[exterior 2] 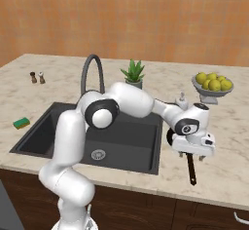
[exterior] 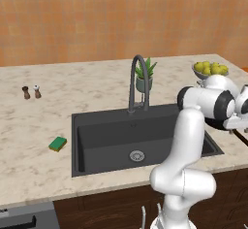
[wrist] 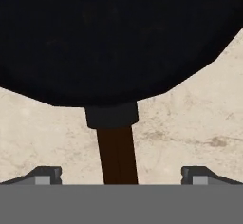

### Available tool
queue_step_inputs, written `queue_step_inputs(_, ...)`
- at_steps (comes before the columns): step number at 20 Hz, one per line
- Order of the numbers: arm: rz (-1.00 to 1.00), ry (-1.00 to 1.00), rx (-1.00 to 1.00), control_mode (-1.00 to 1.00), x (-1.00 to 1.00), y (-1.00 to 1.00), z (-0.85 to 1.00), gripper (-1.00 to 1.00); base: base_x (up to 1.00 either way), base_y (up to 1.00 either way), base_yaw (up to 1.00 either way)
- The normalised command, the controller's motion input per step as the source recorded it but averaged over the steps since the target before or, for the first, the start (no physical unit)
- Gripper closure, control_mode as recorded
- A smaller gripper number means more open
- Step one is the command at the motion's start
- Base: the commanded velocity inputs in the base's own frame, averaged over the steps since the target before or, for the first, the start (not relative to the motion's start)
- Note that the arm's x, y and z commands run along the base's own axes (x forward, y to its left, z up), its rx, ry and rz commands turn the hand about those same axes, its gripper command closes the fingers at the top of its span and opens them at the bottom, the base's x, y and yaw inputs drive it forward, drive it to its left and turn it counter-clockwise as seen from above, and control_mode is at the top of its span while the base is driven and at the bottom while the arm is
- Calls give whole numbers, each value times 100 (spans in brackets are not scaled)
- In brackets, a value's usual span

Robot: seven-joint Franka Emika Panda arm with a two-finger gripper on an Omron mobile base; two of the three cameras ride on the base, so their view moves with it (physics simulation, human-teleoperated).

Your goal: Pick the pan and sponge and place them into the sink. Then turn on the water.

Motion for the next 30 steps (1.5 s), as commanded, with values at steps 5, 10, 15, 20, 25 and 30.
queue_step_inputs(5, 0, 4, 0, -100, 0, -1, -29, -100, 0, 0, 0)
queue_step_inputs(10, 0, 0, 0, -100, 0, 0, -7, 100, 0, 0, 0)
queue_step_inputs(15, 4, 0, 0, -100, 1, 8, 0, 100, 0, 0, 0)
queue_step_inputs(20, 25, 1, 0, -100, 0, 59, 0, 100, 0, 0, 0)
queue_step_inputs(25, 31, 0, 0, -100, 0, 64, 22, 100, 0, 0, 0)
queue_step_inputs(30, 35, 0, 3, -100, 0, 89, 22, 100, 0, 0, 0)
